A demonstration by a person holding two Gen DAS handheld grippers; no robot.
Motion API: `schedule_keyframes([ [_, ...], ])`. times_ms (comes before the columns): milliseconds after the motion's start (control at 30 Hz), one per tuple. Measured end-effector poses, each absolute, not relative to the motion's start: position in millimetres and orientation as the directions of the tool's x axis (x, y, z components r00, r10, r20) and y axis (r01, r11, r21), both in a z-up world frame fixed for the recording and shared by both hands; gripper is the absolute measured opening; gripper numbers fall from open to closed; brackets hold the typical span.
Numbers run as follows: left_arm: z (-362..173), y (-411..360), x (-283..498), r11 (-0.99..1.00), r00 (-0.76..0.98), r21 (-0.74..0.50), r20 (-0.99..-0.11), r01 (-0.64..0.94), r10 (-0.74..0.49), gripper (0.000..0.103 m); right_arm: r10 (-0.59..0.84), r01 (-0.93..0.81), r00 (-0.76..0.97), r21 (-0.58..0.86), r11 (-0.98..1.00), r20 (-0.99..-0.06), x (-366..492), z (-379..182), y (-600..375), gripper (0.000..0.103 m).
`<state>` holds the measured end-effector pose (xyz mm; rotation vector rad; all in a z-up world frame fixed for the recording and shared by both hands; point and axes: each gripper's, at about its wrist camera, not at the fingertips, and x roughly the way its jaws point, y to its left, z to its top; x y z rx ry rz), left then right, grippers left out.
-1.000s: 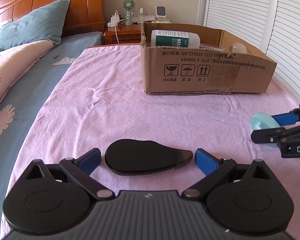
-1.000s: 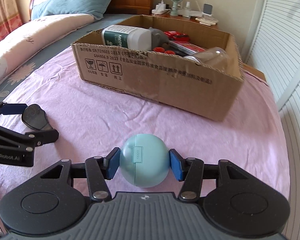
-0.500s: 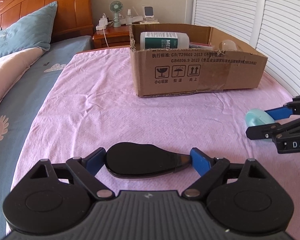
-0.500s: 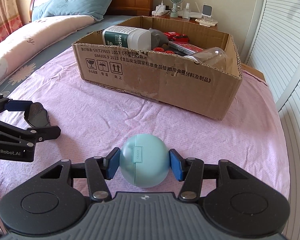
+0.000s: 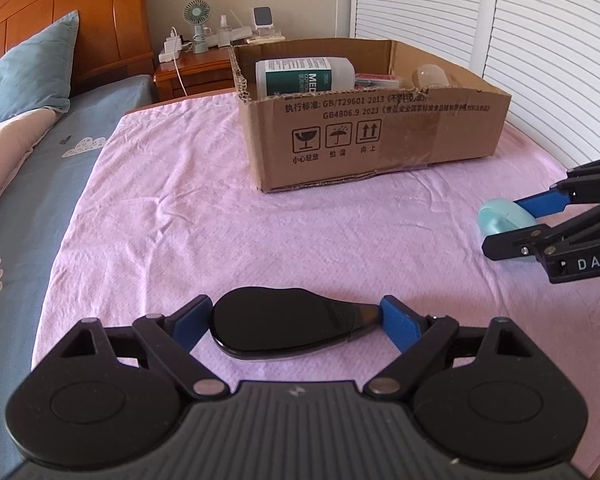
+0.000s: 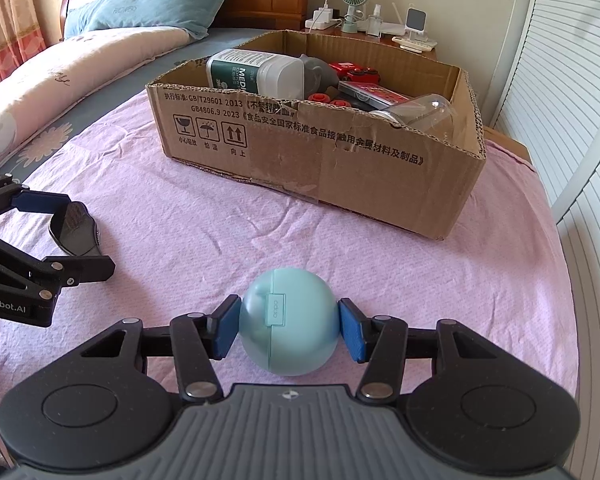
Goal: Organize rigid objects
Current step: 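Carry the oval pad into the box and release it while the right drops the green case in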
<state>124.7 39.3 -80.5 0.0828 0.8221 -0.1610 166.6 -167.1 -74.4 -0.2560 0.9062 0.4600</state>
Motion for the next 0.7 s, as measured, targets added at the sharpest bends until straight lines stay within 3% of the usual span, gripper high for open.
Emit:
schedule_keyframes([
  [433,-47.1,47.8,127.7,0.964,0.653,0.019,-0.739,0.266,-0.166,0.089,0.326,-0.519,0.583,-0.032,0.854,-0.744,175.4,-16.9,-175.5,0.058],
  [700,-19.3,52.1,135.9,0.96,0.676,0.007,-0.712,0.279,-0.191,0.089,0.309,-0.503,0.649,-0.086,0.86,-0.695,245.0,12.7,-155.3,0.058],
])
